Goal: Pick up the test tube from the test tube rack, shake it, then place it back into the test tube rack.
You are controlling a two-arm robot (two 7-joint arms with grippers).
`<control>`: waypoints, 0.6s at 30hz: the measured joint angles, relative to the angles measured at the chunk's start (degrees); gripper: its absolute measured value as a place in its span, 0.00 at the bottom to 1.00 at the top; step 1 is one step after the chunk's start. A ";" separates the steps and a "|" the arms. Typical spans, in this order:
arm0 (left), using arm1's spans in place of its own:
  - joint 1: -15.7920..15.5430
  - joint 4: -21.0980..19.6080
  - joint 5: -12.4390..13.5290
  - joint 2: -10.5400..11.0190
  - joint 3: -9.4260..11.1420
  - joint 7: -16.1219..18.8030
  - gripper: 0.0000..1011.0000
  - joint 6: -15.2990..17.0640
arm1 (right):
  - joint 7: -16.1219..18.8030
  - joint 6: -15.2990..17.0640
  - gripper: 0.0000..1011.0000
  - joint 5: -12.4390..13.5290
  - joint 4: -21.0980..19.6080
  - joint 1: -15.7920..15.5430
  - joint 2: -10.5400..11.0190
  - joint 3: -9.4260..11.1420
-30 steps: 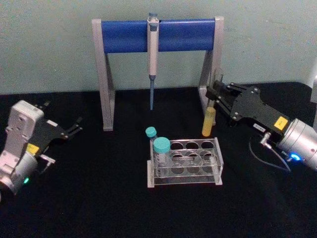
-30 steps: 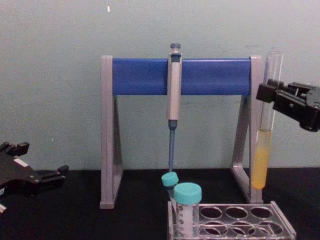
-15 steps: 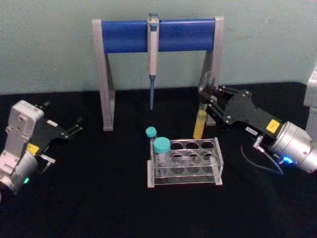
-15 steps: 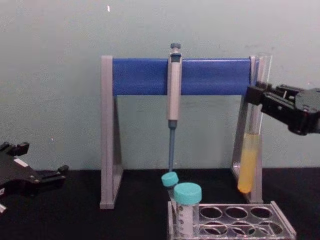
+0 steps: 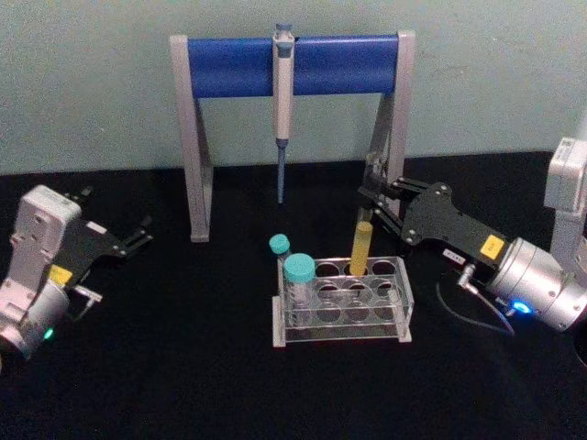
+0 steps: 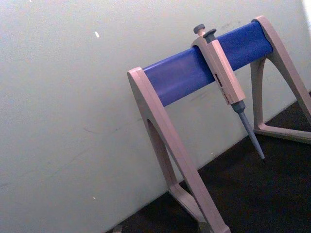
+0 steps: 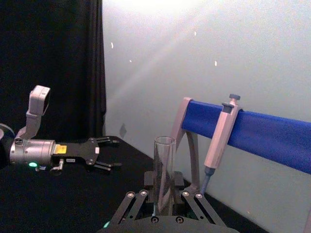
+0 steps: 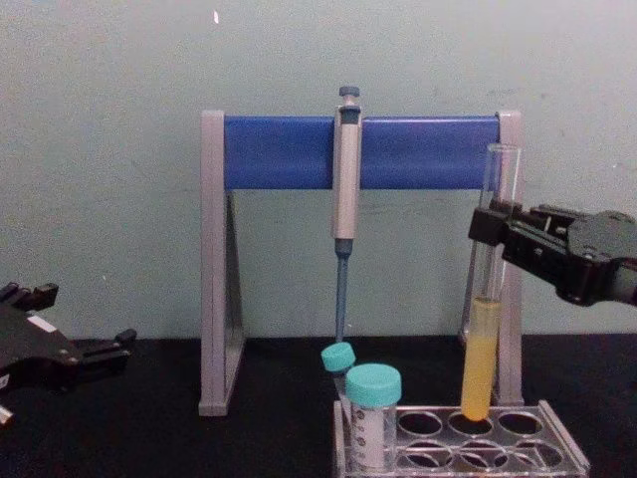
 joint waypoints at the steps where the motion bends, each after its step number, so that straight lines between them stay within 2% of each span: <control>1: 0.00 0.00 0.00 0.00 0.00 0.00 0.99 0.00 | -0.05 0.05 0.23 -0.01 0.17 0.07 -0.07 -0.05; 18: 0.00 0.00 0.00 0.00 0.00 0.00 0.99 0.00 | -1.63 1.05 0.23 -1.10 3.97 1.71 -1.76 -0.99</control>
